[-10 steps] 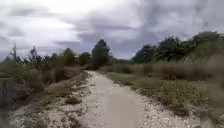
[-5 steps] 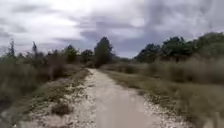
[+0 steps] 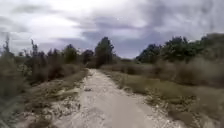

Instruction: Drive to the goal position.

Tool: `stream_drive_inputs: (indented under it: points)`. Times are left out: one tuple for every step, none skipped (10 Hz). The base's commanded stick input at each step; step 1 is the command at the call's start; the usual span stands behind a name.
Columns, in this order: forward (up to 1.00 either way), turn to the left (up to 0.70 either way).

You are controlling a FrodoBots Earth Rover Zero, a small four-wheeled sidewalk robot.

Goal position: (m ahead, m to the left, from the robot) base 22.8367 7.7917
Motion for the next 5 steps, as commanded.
stream_drive_inputs:
  points:
    - [0.85, 0.34]
    - [0.85, 0.34]
    - [0.85, 0.02]
    - [0.85, 0.00]
    - [0.85, 0.00]
